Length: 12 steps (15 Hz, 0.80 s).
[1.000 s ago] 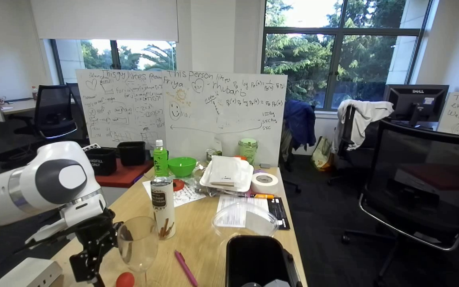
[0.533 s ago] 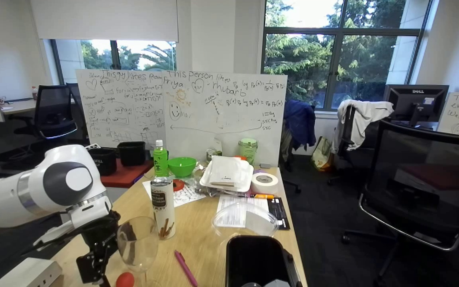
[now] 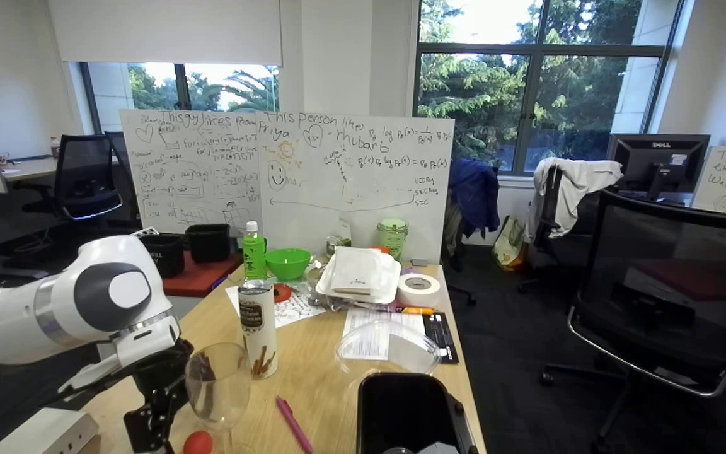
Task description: Pick up the red ball and throw it in the black bin
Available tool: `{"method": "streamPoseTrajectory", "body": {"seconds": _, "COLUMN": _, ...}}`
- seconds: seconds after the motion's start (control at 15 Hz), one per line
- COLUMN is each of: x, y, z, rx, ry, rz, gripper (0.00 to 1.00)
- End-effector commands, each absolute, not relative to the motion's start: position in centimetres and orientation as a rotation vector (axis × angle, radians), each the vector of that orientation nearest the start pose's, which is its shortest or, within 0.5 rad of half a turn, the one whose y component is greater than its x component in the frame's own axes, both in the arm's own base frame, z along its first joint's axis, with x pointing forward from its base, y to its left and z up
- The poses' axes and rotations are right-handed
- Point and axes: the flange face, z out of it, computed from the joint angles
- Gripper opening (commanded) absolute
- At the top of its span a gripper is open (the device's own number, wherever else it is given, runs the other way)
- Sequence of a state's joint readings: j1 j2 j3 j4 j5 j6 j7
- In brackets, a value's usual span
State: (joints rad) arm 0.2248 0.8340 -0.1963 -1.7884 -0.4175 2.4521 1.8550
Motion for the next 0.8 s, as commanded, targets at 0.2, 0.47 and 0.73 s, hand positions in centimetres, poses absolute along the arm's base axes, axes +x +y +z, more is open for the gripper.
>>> {"method": "streamPoseTrajectory", "body": {"seconds": 0.2, "x": 63.03, "y": 1.65, "z": 7.64, "rx": -2.645, "ry": 2.309, "rz": -0.388, "gripper": 0.55}}
{"method": "streamPoseTrajectory", "body": {"seconds": 0.47, "x": 62.73, "y": 1.75, "z": 7.69, "rx": -2.64, "ry": 2.316, "rz": -0.364, "gripper": 0.27}}
{"method": "streamPoseTrajectory", "body": {"seconds": 0.73, "x": 62.22, "y": 2.07, "z": 8.38, "rx": -2.638, "ry": 2.296, "rz": -0.366, "gripper": 0.2}}
